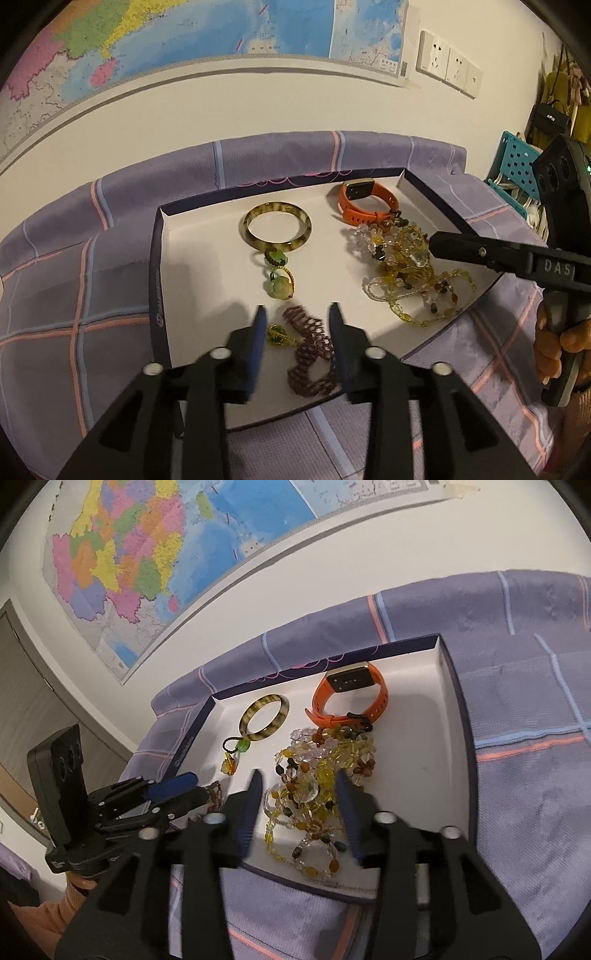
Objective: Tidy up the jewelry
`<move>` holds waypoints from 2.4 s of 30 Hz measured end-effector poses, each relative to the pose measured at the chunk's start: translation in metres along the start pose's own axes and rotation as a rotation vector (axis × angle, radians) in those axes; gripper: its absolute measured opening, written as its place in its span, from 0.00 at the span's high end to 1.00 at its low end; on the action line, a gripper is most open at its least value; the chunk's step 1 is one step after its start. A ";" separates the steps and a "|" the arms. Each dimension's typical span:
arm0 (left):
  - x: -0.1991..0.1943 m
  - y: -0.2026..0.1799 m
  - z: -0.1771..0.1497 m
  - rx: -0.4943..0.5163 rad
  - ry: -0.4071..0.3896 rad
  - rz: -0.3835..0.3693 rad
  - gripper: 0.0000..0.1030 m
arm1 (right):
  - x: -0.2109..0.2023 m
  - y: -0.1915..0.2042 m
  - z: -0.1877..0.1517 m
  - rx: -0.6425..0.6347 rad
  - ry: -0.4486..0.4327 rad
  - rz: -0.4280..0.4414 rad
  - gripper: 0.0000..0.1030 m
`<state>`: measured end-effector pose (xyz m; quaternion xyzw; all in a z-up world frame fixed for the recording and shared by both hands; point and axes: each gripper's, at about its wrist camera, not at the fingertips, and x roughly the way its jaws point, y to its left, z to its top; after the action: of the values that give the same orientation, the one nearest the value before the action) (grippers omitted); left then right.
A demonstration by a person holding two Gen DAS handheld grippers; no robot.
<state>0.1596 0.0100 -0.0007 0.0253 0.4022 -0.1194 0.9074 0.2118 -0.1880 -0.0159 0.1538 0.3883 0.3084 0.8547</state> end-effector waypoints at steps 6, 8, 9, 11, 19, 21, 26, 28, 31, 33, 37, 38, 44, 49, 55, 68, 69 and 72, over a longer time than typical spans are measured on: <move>-0.019 -0.005 -0.007 -0.004 -0.050 0.014 0.30 | -0.019 0.020 -0.013 -0.079 -0.037 -0.051 0.19; -0.024 -0.008 -0.012 0.001 -0.062 0.016 0.26 | -0.025 0.027 -0.019 -0.111 -0.045 -0.067 0.14; -0.027 -0.011 -0.016 0.006 -0.063 0.024 0.23 | -0.028 0.031 -0.022 -0.128 -0.050 -0.084 0.09; -0.032 -0.014 -0.023 0.009 -0.078 0.039 0.14 | -0.035 0.039 -0.029 -0.168 -0.067 -0.125 0.07; -0.053 -0.022 -0.043 -0.017 -0.105 0.073 0.07 | -0.041 0.058 -0.058 -0.265 -0.071 -0.251 0.05; -0.057 -0.024 -0.046 -0.021 -0.106 0.090 0.07 | -0.041 0.061 -0.064 -0.279 -0.072 -0.267 0.05; -0.060 -0.027 -0.056 -0.047 -0.098 0.109 0.07 | -0.041 0.067 -0.078 -0.290 -0.072 -0.320 0.05; -0.060 -0.027 -0.059 -0.061 -0.092 0.117 0.07 | -0.041 0.066 -0.081 -0.271 -0.069 -0.320 0.05; -0.062 -0.026 -0.063 -0.090 -0.092 0.139 0.07 | -0.042 0.066 -0.086 -0.257 -0.069 -0.326 0.05; -0.063 -0.024 -0.065 -0.106 -0.092 0.156 0.07 | -0.043 0.065 -0.089 -0.246 -0.065 -0.335 0.05; -0.062 -0.021 -0.069 -0.132 -0.072 0.155 0.07 | -0.046 0.065 -0.094 -0.234 -0.068 -0.335 0.05; -0.062 -0.022 -0.070 -0.131 -0.067 0.160 0.07 | -0.047 0.066 -0.096 -0.233 -0.067 -0.333 0.05; -0.064 -0.022 -0.075 -0.140 -0.064 0.176 0.07 | -0.048 0.070 -0.101 -0.235 -0.059 -0.326 0.05; -0.068 -0.022 -0.075 -0.146 -0.071 0.187 0.07 | -0.050 0.071 -0.104 -0.227 -0.059 -0.324 0.05; -0.070 -0.024 -0.076 -0.144 -0.076 0.195 0.07 | -0.050 0.071 -0.106 -0.219 -0.056 -0.318 0.05; -0.074 -0.025 -0.076 -0.153 -0.083 0.194 0.07 | -0.053 0.072 -0.109 -0.216 -0.058 -0.309 0.05; -0.074 -0.025 -0.076 -0.153 -0.084 0.192 0.07 | -0.053 0.072 -0.109 -0.216 -0.059 -0.308 0.05; -0.074 -0.025 -0.076 -0.151 -0.086 0.192 0.07 | -0.054 0.072 -0.109 -0.217 -0.062 -0.312 0.05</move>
<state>0.0502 0.0108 0.0039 -0.0100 0.3663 -0.0024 0.9304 0.0726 -0.1653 -0.0202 0.0083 0.3452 0.2074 0.9153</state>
